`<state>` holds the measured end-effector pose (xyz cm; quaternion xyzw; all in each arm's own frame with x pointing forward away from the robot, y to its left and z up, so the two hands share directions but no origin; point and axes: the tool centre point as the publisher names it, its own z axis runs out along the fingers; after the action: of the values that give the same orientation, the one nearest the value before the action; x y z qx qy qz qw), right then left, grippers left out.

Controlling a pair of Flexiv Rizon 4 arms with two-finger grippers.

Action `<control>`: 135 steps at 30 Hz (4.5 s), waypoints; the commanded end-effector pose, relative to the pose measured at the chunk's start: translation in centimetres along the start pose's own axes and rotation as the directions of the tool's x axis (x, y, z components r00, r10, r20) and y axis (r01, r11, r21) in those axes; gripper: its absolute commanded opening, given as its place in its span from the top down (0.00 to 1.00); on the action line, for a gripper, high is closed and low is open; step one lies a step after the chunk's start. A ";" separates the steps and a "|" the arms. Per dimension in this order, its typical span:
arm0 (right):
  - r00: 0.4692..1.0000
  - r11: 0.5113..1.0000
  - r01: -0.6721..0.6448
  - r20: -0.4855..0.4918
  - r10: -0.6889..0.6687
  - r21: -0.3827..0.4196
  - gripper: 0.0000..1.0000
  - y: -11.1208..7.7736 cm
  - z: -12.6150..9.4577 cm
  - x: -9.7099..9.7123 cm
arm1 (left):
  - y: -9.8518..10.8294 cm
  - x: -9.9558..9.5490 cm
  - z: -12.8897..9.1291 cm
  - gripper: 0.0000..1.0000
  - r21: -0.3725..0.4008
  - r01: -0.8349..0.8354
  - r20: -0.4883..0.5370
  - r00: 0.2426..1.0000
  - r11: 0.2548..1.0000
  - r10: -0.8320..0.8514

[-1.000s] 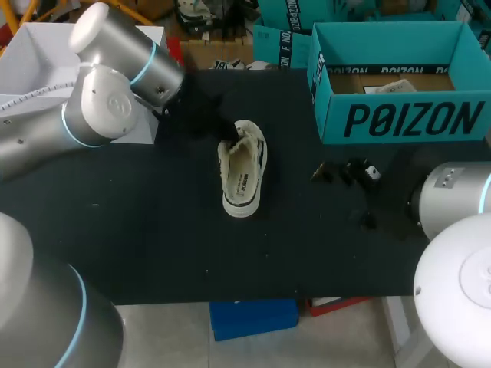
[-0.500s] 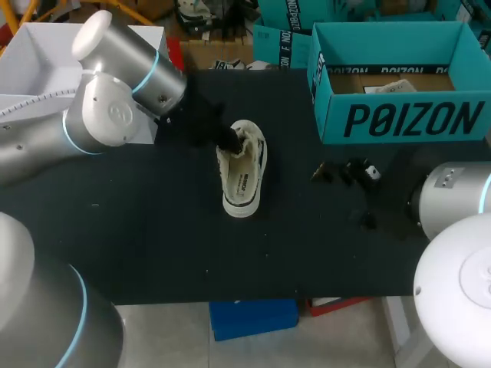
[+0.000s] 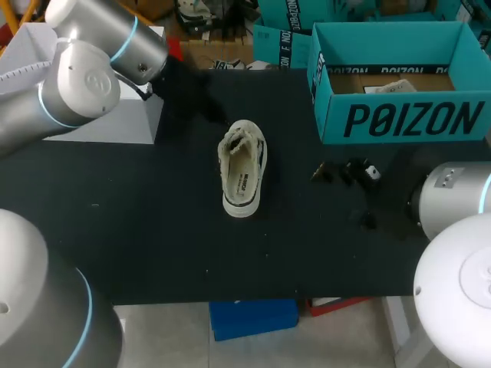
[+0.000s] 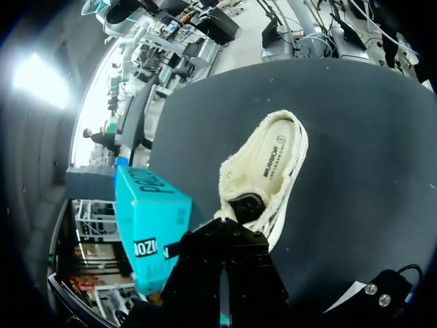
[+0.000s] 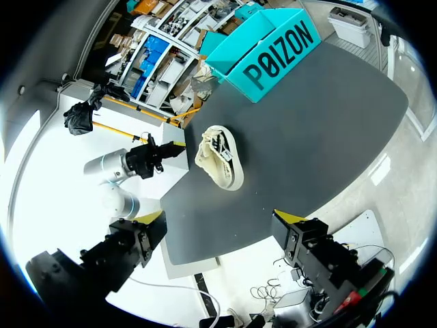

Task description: Take the shoe out of the shoebox, open the shoe tongue, remove and reinsert the insole, then place the shoe into the shoebox

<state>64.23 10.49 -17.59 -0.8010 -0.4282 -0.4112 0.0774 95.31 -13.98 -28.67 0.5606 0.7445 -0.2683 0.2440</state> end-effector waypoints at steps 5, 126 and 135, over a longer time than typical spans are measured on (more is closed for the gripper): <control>0.996 0.994 -0.094 -0.016 0.093 -0.059 0.00 -0.8 -2.4 -1.0 | 1.5 0.0 3.9 1.00 0.045 0.026 0.015 1.000 0.999 -0.026; 0.996 0.994 -0.094 -0.016 0.093 -0.059 0.00 -0.8 -2.4 -1.0 | -2.8 12.1 -12.0 0.00 -0.357 0.452 -0.287 0.780 0.817 -0.556; 0.996 0.994 -0.094 -0.016 0.093 -0.059 0.00 -0.8 -2.4 -1.0 | -2.8 12.1 -12.0 0.00 -0.357 0.452 -0.287 0.780 0.817 -0.556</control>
<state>64.23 10.49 -17.59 -0.8010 -0.4283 -0.4112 0.0774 88.97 1.87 -27.45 0.3404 0.9303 -0.1072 0.0849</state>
